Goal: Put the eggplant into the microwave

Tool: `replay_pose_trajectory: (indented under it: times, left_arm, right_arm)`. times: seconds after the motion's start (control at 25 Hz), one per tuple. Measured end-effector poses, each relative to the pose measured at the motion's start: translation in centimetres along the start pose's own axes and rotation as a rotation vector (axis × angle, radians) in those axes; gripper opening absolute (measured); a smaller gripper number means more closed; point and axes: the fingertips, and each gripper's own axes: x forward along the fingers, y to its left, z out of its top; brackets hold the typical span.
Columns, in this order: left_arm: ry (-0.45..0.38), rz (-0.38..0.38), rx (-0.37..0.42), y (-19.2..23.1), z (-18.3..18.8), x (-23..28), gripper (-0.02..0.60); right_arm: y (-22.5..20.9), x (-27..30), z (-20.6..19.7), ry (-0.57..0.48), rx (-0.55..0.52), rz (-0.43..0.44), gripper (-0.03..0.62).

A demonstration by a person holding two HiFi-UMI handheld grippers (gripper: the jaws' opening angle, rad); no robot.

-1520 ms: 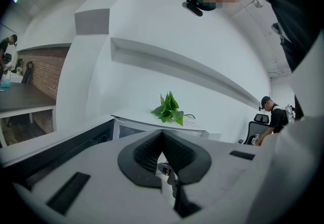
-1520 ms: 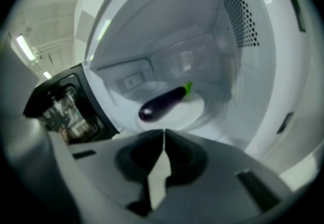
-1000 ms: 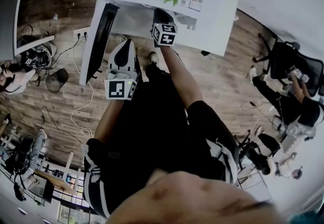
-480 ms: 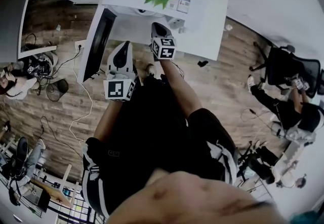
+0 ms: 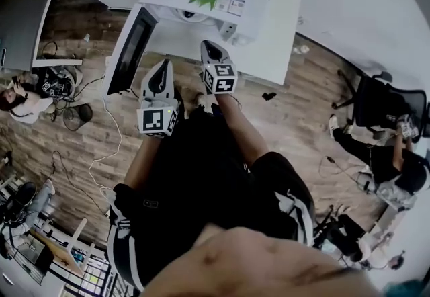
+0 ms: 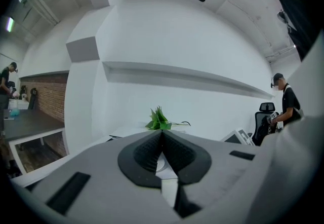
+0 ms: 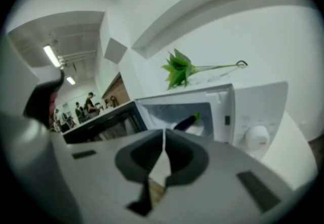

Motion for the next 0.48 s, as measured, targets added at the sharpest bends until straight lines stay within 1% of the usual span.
replay_pose_trajectory:
  times: [0.08,0.2,0.36,0.48]
  left_arm:
    - [-0.001,0.008,0.007,0.1,0.4,-0.5,0.032]
    - [-0.006,0.001,0.005,0.3,0.6,-1.1,0.032]
    - [0.002,-0.033,0.011,0.9,0.6,-1.9,0.032]
    - [0.005,-0.055,-0.008,1.7,0.8,-2.4,0.032]
  right_arm:
    - [0.9,-1.5,0.7,-0.021,-0.004,0.018,0.036]
    - [2.2,-3.5,1.5,-0.047,-0.002,0.033,0.036]
    - [4.0,-6.0,2.2,-0.065,0.018,0.034,0.037]
    - [4.9,-7.4,2.7,-0.078,0.036,0.018,0.037]
